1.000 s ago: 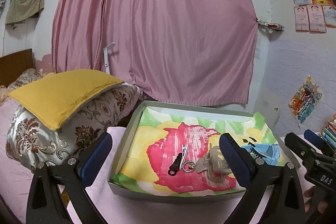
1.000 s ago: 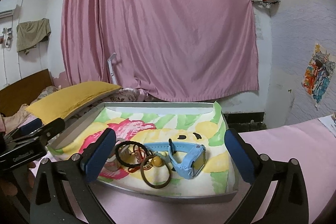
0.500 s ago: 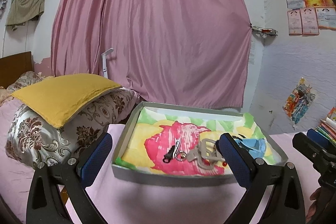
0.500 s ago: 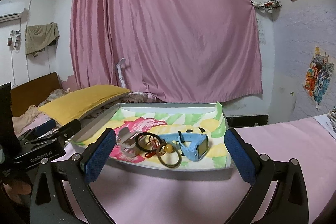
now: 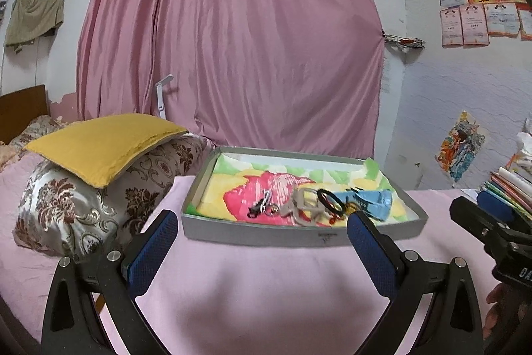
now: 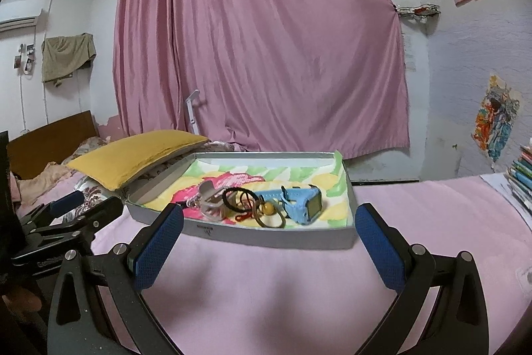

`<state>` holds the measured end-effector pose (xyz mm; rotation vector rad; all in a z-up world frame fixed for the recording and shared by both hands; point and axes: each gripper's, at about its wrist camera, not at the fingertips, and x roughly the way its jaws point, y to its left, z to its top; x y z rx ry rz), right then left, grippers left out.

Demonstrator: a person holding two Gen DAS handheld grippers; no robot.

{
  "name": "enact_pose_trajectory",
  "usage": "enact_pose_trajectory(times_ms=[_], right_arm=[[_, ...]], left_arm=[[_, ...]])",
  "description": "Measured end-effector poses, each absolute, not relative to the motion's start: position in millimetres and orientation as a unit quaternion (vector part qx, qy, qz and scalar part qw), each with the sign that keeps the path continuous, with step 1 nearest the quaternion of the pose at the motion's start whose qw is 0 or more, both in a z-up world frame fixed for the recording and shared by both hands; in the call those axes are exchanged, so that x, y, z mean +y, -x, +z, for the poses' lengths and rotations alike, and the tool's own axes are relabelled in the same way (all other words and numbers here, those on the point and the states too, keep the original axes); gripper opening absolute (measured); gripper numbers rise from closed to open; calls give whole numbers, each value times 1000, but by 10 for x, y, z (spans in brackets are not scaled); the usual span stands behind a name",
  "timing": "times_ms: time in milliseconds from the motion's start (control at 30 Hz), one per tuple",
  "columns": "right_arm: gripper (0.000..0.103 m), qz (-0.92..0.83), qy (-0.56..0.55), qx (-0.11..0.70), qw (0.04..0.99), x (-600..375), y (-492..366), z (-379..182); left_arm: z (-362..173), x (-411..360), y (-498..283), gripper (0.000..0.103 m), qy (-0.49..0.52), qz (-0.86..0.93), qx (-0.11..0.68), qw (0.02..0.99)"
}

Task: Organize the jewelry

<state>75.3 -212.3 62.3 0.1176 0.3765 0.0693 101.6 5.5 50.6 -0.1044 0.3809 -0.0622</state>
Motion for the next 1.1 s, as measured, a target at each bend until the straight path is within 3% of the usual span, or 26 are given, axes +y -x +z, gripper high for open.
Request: enact_pose_trajectory(times_ms=[700,1100], right_arm=[[101,10,-51,220,974,-2175,-433,180],[101,11,-60,197,978,-2155,-365,180]], left_arm=[[182,-3,-492,102,54,-23,173,983],[18,29,-440,102,68,-31,179,981]])
